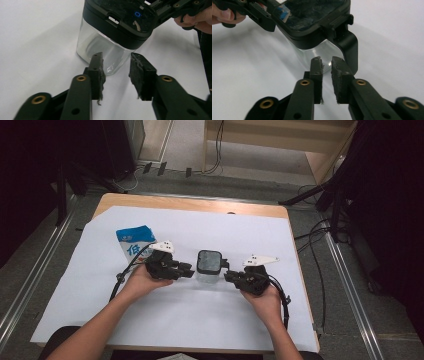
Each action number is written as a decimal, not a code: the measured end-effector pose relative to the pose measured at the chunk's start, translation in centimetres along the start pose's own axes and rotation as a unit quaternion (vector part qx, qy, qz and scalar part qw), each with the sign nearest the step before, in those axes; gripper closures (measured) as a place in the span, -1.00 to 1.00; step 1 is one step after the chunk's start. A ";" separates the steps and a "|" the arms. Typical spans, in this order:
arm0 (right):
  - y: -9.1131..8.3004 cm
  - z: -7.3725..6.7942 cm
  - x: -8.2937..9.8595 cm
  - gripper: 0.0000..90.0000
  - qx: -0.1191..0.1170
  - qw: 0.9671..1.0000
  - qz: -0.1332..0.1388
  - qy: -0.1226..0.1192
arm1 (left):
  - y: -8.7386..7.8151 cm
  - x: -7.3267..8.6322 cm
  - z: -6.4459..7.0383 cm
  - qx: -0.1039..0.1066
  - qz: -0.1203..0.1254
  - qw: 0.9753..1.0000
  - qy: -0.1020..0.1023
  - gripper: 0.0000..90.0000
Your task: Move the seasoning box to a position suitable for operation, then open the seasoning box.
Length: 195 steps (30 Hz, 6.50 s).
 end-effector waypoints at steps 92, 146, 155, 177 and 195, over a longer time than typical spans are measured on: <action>0.4 2.6 -0.9 1.00 -0.012 0.999 -0.024 0.022 | 2.7 -3.8 -1.3 0.033 -0.048 0.995 0.082 -0.63; 0.5 2.5 -0.9 1.00 -0.010 0.999 -0.024 0.024 | 2.7 -9.7 2.0 0.076 -0.074 0.991 0.086 1.00; 0.5 2.5 -0.8 1.00 -0.009 0.999 -0.023 0.028 | 3.7 -10.2 2.2 0.080 -0.077 0.990 0.088 1.00; 0.9 2.5 -0.8 1.00 0.010 0.999 -0.015 0.039 | 5.9 -10.5 1.6 0.097 -0.076 0.990 0.066 1.00; 0.6 1.6 0.2 1.00 -0.025 0.999 -0.032 0.022 | 3.8 -10.5 1.1 0.084 -0.068 0.993 0.049 0.84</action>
Point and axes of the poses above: each handheld gripper's, and its own axes: y roughly forward along the jaws, x roughly out of its underside, z roughly to its right, the point moved 3 cm from there along y, roughly forward along the jaws, and after that the axes turned 13 degrees about x, right-handed, at the moved point
